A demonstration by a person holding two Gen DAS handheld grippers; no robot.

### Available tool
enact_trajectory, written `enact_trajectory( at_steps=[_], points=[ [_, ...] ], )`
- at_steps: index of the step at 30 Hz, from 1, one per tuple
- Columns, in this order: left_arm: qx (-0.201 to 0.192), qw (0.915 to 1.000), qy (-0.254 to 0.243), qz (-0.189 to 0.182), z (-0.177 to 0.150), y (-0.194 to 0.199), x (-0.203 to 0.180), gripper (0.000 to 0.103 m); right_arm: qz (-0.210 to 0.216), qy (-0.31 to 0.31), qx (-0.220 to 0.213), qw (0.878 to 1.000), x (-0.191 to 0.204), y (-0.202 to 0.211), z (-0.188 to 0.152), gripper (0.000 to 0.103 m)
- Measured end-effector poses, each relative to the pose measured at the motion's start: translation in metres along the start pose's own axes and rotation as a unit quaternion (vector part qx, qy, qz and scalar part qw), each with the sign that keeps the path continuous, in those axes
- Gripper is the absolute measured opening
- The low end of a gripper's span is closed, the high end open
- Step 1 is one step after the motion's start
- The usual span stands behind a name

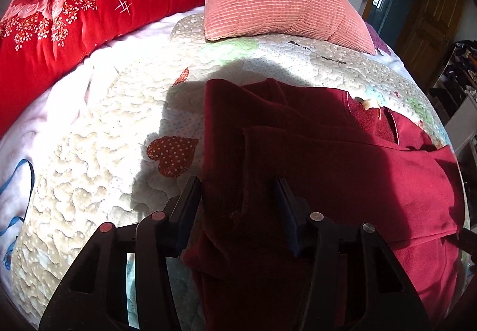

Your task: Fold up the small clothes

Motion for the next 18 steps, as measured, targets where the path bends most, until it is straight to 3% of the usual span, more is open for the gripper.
enact_trajectory(
  at_steps=[2,4,5,7,8,10,11,12,14,15,18],
  points=[
    [-0.005,1.0000,0.004,0.001,0.002,0.006,0.001,0.050,-0.004,-0.034,-0.049,0.998,-0.012,0.014,0.019,0.023],
    [-0.011,0.9999,0.001,0.010,0.002,0.009,0.001,0.050,-0.025,-0.056,-0.088,0.994,-0.024,0.014,0.042,0.049],
    [-0.010,0.9999,0.000,0.011,0.002,0.008,0.000,0.050,-0.024,-0.068,-0.103,0.992,-0.030,0.008,0.052,0.068],
    [-0.005,0.9999,0.002,0.013,0.000,0.004,0.000,0.050,-0.019,-0.093,-0.090,0.991,-0.042,-0.018,0.070,0.073],
    [-0.004,0.9999,0.004,0.012,0.000,0.002,0.000,0.050,-0.024,-0.100,-0.069,0.992,-0.047,-0.034,0.076,0.071],
    [-0.004,0.9999,0.005,0.012,0.000,-0.001,-0.001,0.050,-0.061,-0.069,-0.025,0.995,-0.048,-0.059,0.083,0.036],
    [-0.005,0.9999,0.004,0.013,0.001,-0.001,-0.001,0.051,-0.101,-0.035,-0.027,0.994,-0.045,-0.061,0.085,0.022],
    [-0.008,0.9999,0.003,0.013,0.001,-0.002,-0.002,0.051,-0.128,-0.007,-0.040,0.991,-0.043,-0.058,0.087,0.016],
    [-0.009,0.9998,0.005,0.015,-0.001,-0.006,-0.003,0.054,-0.190,-0.007,-0.043,0.981,-0.056,-0.057,0.085,0.012],
    [-0.009,0.9998,0.007,0.018,-0.002,-0.008,-0.003,0.057,-0.199,-0.016,-0.035,0.979,-0.065,-0.060,0.083,0.012],
    [-0.005,0.9997,0.016,0.015,-0.003,-0.009,0.001,0.061,-0.157,-0.048,-0.051,0.985,-0.071,-0.044,0.075,0.012]
  ],
)
Point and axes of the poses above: each gripper's, at about its wrist camera, not at the fingertips, and y roughly against the way its jaws point, x to its left, z to its top, the point moved 3 cm from there along -y, roughly the way its jaws point, and after that the axes turned 11 degrees about z, right-handed, at the moved point
